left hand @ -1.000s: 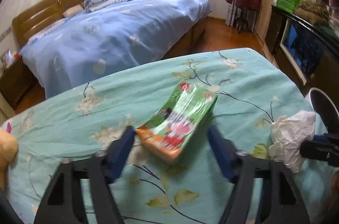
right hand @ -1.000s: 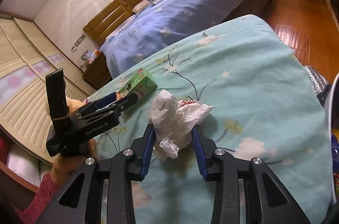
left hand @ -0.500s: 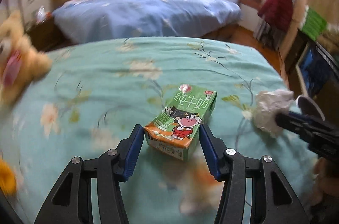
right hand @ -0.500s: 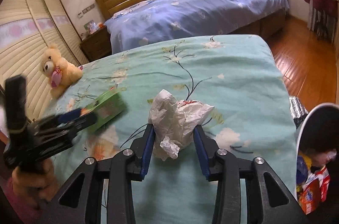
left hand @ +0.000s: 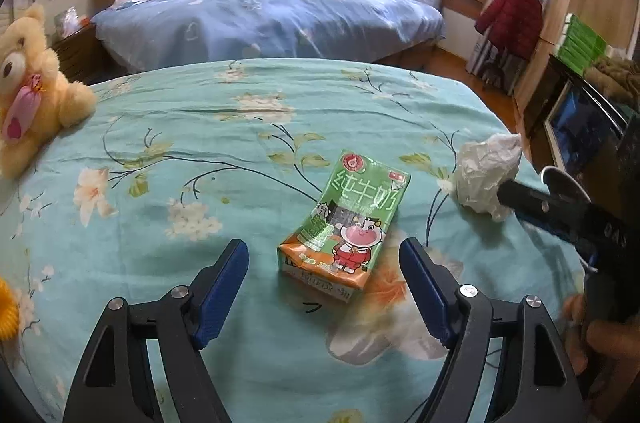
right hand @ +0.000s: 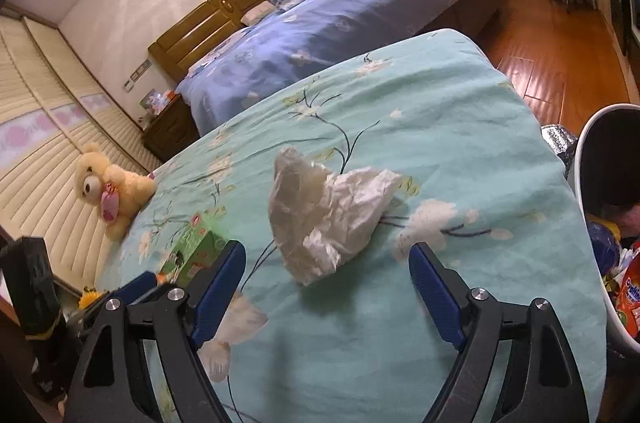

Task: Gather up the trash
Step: 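Lift and carry the carton and tissue with both tools over the bin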

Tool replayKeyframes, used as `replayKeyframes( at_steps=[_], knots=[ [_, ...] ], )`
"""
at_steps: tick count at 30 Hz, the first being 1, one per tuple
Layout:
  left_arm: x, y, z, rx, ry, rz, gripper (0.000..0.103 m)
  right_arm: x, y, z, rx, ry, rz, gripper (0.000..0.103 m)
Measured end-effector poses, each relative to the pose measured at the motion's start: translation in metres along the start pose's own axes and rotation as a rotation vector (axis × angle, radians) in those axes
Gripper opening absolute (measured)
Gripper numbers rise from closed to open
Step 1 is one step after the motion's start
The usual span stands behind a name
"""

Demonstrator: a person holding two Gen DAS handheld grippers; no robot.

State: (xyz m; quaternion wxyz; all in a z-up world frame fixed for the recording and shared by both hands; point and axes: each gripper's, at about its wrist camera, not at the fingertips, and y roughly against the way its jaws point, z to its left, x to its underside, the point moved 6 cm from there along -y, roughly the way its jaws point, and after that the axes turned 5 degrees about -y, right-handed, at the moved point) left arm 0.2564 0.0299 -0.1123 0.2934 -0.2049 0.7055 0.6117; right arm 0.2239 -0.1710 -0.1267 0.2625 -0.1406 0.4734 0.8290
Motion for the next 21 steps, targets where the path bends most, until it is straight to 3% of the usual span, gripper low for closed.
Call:
replayKeyframes(
  at_steps=[4,5,7,8,12,21],
  knots=[
    [0.002,-0.009,0.0,-0.013,0.002,0.013,0.075,-0.003,-0.01,0.004,0.033,0.024,0.001,0.081],
    [0.001,-0.01,-0.001,-0.015,0.002,0.015,0.073,-0.002,-0.011,0.005,0.037,0.029,0.002,0.073],
    [0.002,-0.014,-0.004,-0.011,-0.003,0.022,0.055,0.0,-0.013,0.005,0.044,0.035,0.01,0.053],
    [0.002,-0.016,-0.006,-0.017,-0.006,0.029,0.055,0.002,-0.012,0.004,0.038,0.031,0.012,0.045],
    [0.001,-0.011,-0.011,-0.015,0.007,0.01,0.054,0.005,-0.002,0.005,0.022,0.049,0.002,0.04],
    [0.008,0.004,-0.043,0.027,-0.01,-0.027,0.054,0.021,0.035,-0.003,0.036,0.082,-0.032,0.039]
  ],
)
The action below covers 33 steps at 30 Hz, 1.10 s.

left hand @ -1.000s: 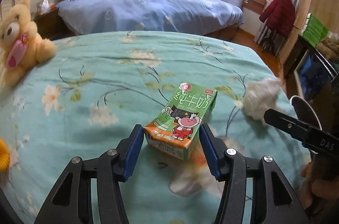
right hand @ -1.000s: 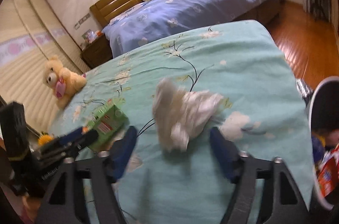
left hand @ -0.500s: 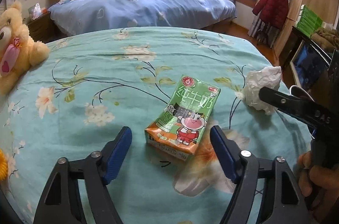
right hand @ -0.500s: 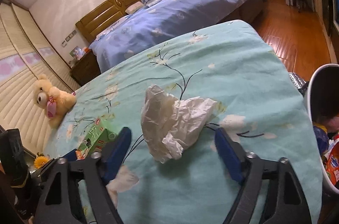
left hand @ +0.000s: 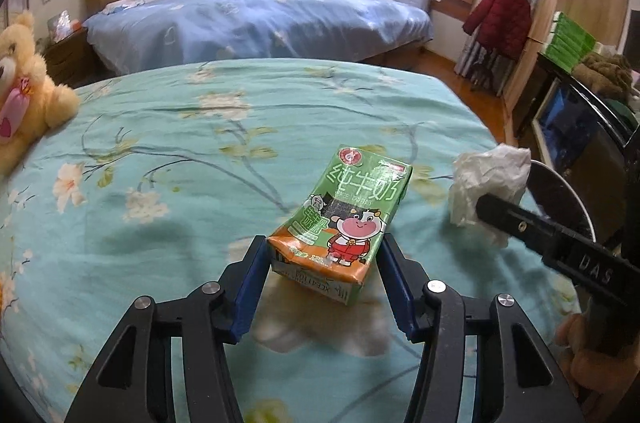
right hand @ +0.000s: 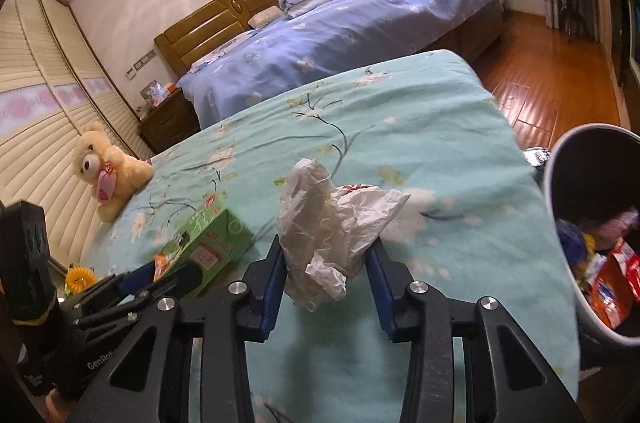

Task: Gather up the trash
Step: 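Lift and carry the carton and tissue with both tools over the bin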

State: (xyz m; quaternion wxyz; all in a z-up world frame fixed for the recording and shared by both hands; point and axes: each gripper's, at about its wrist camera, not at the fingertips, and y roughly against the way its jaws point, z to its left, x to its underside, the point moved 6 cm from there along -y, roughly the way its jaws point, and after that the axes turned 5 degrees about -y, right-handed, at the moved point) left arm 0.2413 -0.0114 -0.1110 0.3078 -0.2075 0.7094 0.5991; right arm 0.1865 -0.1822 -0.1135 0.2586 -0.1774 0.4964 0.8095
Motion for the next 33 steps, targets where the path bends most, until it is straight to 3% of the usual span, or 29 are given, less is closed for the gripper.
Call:
replayKeyframes(
  at_steps=[11,33],
  knots=[
    [-0.004,0.009,-0.033,0.03,-0.053,-0.031,0.054,0.0,0.042,-0.02,0.024,-0.022,-0.071,0.039],
    [-0.012,0.011,-0.094,0.091,-0.163,-0.047,0.054,0.002,0.078,-0.064,0.074,-0.081,-0.119,0.039]
  ],
)
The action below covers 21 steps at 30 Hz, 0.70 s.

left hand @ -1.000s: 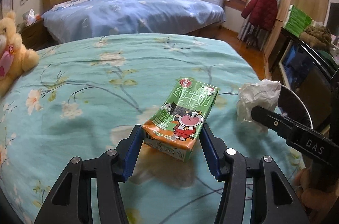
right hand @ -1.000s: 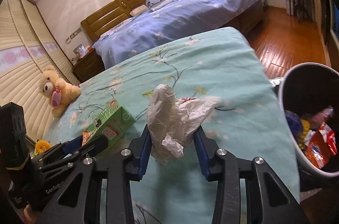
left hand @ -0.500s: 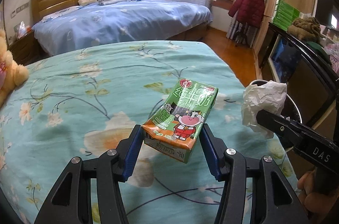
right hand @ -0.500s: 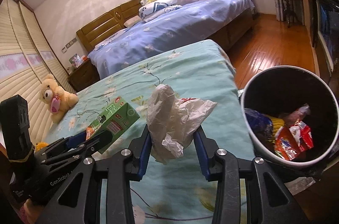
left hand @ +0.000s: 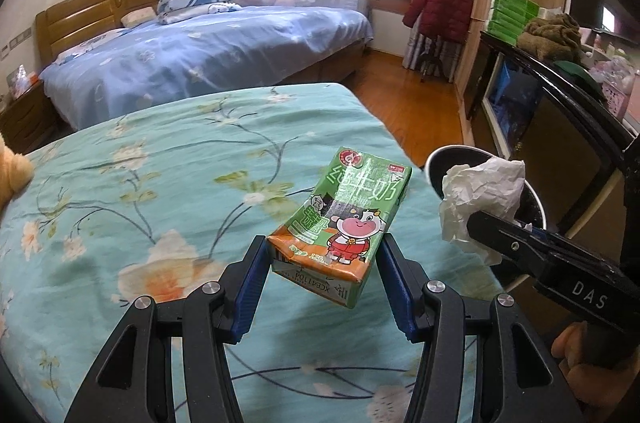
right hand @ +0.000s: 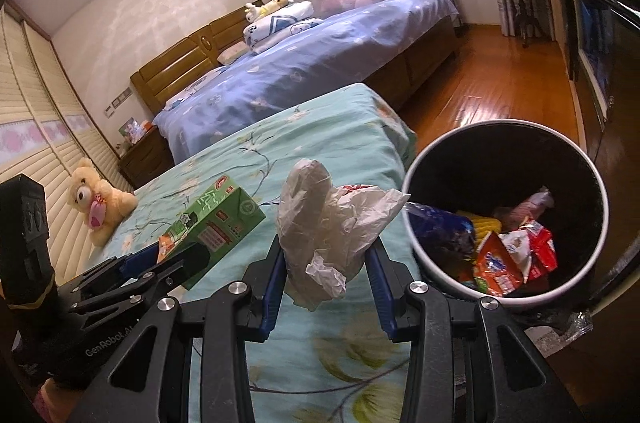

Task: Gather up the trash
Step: 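Lift and carry the carton and tissue with both tools over the bin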

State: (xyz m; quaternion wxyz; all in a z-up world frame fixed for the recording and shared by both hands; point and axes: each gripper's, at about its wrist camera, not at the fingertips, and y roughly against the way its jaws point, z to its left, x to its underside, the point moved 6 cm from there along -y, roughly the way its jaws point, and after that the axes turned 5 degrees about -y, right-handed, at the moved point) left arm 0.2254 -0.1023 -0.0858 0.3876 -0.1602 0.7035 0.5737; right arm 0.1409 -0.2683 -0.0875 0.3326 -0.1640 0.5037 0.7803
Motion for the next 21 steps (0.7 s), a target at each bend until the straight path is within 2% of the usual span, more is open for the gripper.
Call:
replayKeyframes(
  at_steps=[21],
  knots=[
    [-0.009,-0.015,-0.039,0.061,-0.066,0.009,0.053,-0.006,0.019,-0.039,0.052,-0.062,-0.033,0.039]
  ],
)
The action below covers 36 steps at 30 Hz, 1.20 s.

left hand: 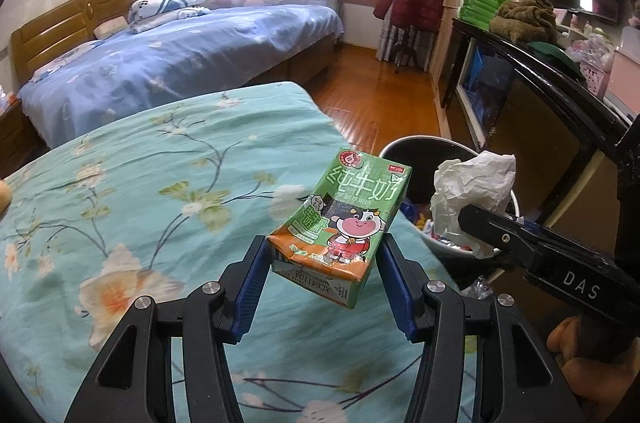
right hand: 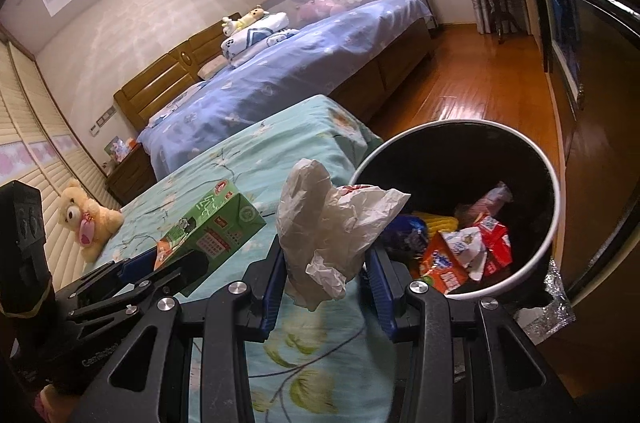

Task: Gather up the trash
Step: 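Lift and carry the carton and tissue with both tools over the bin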

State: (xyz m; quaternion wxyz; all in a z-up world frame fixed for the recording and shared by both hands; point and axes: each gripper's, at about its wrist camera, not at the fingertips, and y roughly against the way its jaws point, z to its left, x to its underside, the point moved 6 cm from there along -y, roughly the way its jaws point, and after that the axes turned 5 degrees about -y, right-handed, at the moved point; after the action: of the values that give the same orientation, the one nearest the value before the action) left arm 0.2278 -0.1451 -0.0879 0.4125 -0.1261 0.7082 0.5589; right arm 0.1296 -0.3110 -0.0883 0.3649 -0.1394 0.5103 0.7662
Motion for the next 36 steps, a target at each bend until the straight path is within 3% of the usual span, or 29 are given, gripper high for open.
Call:
replayKeyframes(
  at_steps=[17,36],
  knots=[
    [-0.015,-0.021,-0.027,0.051,-0.039,0.002,0.053,-0.01,0.008,-0.043,0.063,-0.061,-0.008,0.039],
    [-0.024,-0.043,-0.043,0.065,-0.062,0.016,0.053,-0.021,0.007,-0.064,0.097,-0.075,-0.012,0.039]
  ],
)
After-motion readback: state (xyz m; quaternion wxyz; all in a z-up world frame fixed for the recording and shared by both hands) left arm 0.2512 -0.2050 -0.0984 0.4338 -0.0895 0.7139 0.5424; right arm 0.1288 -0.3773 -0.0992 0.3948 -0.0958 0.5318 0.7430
